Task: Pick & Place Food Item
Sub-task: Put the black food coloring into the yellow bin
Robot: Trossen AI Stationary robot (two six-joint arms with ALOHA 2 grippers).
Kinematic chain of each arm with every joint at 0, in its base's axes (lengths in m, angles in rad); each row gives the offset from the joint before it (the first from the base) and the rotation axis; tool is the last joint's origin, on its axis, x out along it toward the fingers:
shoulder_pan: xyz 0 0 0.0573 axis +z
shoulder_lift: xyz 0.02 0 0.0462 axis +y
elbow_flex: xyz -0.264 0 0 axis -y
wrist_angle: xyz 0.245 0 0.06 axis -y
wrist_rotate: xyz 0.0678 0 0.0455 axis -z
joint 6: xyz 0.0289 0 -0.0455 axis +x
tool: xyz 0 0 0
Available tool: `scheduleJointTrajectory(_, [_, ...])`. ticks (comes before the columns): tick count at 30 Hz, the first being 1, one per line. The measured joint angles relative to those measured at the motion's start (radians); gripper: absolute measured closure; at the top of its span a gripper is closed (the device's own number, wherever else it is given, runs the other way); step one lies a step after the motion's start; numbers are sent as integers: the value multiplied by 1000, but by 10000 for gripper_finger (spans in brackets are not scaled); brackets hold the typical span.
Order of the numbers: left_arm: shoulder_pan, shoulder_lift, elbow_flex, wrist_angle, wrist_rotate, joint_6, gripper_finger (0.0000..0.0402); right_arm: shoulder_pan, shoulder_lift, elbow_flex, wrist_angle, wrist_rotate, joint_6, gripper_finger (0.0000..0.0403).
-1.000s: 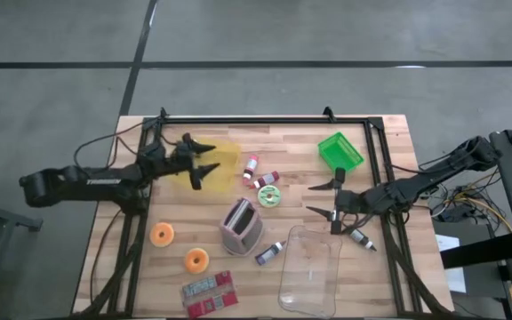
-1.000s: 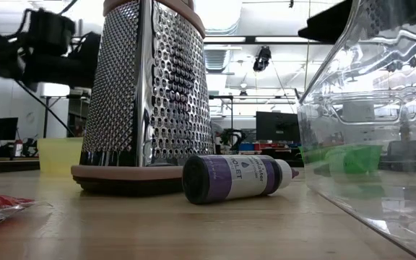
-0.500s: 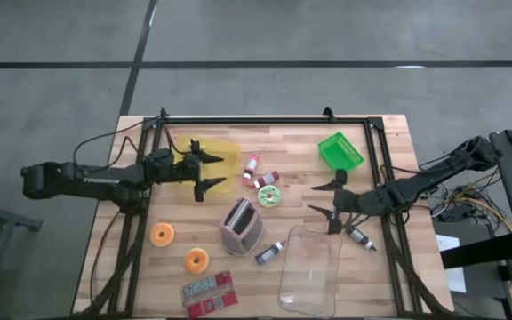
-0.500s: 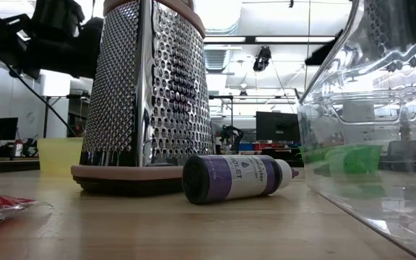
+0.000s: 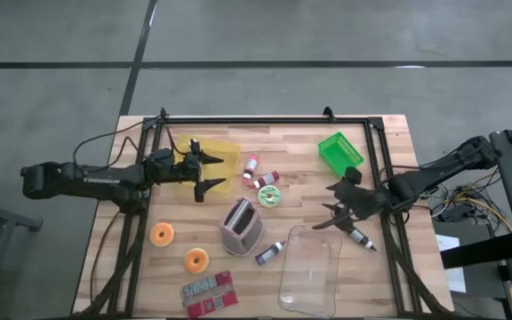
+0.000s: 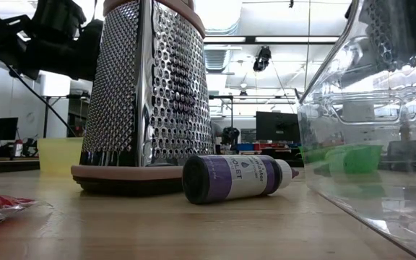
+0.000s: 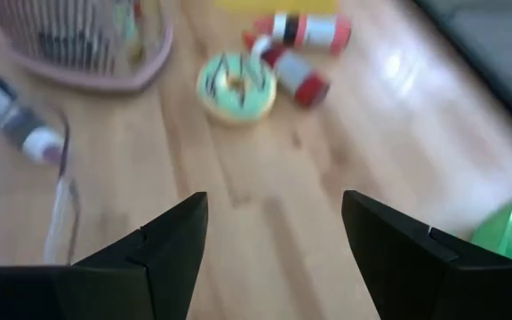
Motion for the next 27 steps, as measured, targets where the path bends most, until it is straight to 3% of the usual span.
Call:
scheduleJointTrajectory(12, [1, 0, -1, 0, 0, -3, 88, 35, 15, 50, -264, -250, 277, 149])
scheduleJointTrajectory(27, [1, 0, -1, 0, 2, -7, 88, 176, 203, 49, -373, -541, 534, 149])
